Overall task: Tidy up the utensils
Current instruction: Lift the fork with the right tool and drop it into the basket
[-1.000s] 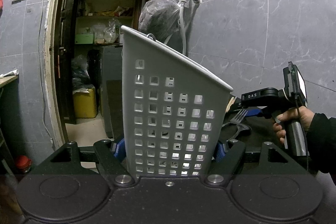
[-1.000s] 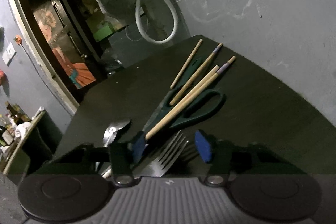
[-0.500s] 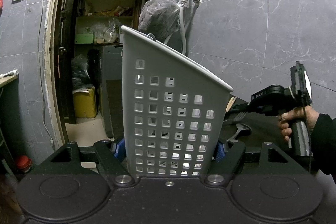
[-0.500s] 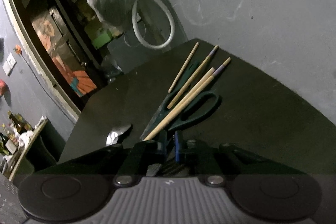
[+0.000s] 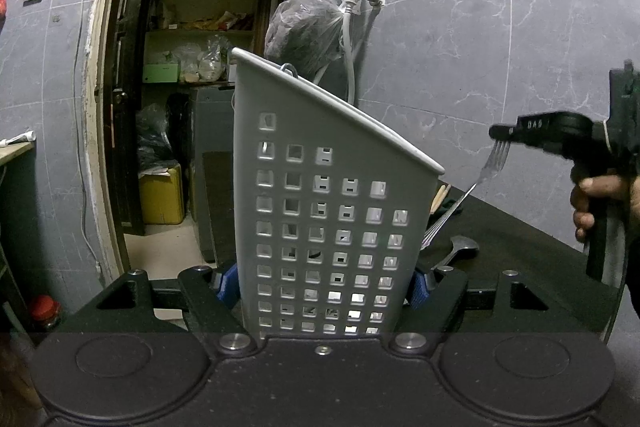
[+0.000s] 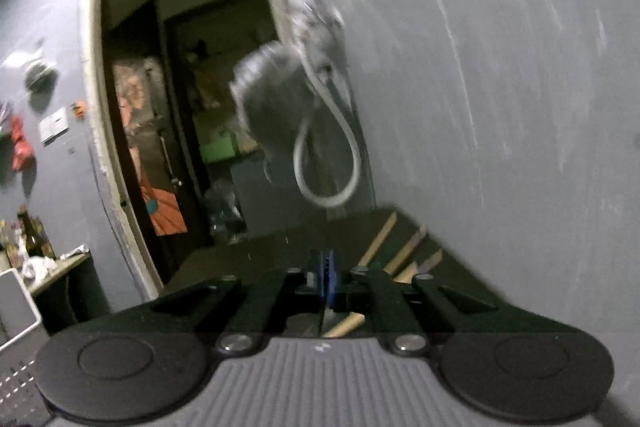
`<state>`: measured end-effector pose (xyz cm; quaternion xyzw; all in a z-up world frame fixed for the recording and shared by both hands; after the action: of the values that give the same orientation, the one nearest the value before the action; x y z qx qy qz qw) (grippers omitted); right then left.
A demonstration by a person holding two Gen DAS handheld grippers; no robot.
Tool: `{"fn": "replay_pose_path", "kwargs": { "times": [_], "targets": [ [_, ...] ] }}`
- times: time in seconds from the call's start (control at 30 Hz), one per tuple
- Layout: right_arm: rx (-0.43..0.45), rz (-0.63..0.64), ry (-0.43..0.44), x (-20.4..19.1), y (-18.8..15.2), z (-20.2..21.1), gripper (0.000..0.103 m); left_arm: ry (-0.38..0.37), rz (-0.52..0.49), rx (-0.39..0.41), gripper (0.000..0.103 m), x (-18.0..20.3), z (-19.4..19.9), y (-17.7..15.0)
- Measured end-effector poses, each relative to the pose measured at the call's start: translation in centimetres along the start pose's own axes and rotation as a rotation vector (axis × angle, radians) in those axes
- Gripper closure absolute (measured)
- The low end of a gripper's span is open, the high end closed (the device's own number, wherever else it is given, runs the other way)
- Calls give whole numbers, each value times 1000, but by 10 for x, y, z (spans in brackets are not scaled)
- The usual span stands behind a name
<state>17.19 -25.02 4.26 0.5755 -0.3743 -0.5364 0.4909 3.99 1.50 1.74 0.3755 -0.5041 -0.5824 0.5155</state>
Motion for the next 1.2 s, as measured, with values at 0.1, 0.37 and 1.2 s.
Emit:
{"fn": "replay_pose_path", "kwargs": {
  "times": [0.1,0.37,1.2],
  "targets": [
    [36,72,15,-18,4,8,101,-1,0,0,26,0,0,0],
    [117,164,63,-54,14,26,101,0,0,0,26,0,0,0],
    [403,416,448,-193,93,103,101,0,1,0,26,0,0,0]
  ]
}}
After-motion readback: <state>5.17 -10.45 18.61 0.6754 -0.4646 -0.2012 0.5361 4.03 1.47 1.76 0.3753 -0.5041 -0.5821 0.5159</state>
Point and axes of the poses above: each gripper's, at about its wrist camera, not at the fingertips, and z roughly against the way its jaws point, x to its right, y to its top, the point moved 1 cm from there along -z, roughly the way its jaws point, and after that the axes turned 6 degrees about x, right-handed, at the moved point
